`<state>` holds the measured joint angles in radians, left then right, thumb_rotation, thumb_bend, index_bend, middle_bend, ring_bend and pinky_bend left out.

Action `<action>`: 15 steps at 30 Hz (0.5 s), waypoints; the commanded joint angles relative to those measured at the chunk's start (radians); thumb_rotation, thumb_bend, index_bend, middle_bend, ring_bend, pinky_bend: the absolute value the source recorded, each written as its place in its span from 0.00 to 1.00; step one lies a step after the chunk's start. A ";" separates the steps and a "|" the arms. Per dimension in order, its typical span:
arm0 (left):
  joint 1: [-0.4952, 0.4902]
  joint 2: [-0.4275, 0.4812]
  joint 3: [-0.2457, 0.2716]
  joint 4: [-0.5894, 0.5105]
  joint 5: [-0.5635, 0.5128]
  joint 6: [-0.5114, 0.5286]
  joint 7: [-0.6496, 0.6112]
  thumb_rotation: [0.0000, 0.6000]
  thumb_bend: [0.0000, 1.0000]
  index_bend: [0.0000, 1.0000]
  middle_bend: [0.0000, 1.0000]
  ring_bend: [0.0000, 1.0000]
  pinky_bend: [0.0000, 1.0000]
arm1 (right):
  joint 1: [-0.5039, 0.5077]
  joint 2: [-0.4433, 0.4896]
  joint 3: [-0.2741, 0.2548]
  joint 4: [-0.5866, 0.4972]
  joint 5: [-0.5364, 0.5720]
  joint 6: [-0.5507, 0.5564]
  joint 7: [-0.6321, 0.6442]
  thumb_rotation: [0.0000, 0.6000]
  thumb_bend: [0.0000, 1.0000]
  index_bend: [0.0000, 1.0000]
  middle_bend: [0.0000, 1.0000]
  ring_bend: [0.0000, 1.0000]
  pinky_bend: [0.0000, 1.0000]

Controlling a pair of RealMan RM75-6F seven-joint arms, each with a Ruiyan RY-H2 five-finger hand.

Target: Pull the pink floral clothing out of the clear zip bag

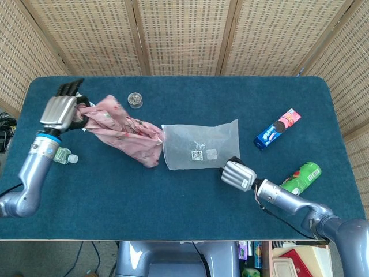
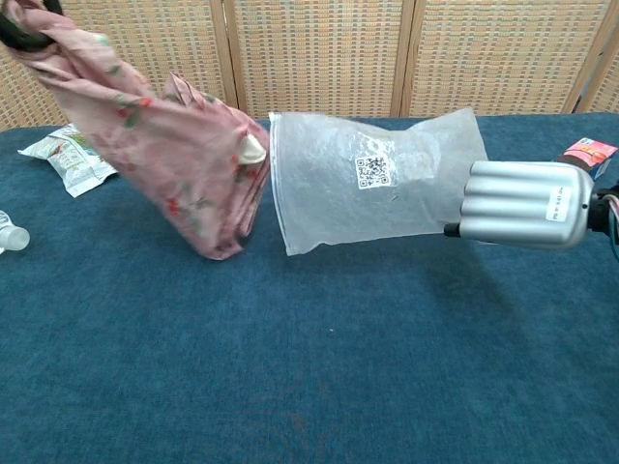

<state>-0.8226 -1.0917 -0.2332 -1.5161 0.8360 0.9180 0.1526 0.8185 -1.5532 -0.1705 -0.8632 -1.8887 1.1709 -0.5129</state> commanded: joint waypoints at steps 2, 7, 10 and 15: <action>0.052 0.030 0.000 0.059 0.018 -0.026 -0.082 1.00 0.55 0.66 0.00 0.00 0.00 | -0.014 0.001 0.003 0.014 0.009 -0.005 0.001 1.00 0.87 0.76 0.91 0.84 1.00; 0.068 -0.005 0.009 0.109 0.054 -0.057 -0.131 1.00 0.55 0.66 0.00 0.00 0.00 | -0.032 -0.002 0.007 0.019 0.018 -0.004 0.004 1.00 0.86 0.76 0.91 0.84 1.00; 0.068 -0.013 0.013 0.115 0.067 -0.068 -0.131 1.00 0.50 0.30 0.00 0.00 0.00 | -0.039 -0.001 0.012 0.013 0.024 0.000 0.011 1.00 0.72 0.66 0.82 0.83 0.97; 0.068 -0.004 0.009 0.094 0.054 -0.082 -0.124 1.00 0.13 0.00 0.00 0.00 0.00 | -0.071 0.006 0.052 -0.020 0.084 -0.010 -0.041 1.00 0.00 0.03 0.11 0.12 0.22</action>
<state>-0.7549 -1.0994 -0.2219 -1.4161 0.8935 0.8382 0.0271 0.7629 -1.5504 -0.1370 -0.8664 -1.8321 1.1678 -0.5304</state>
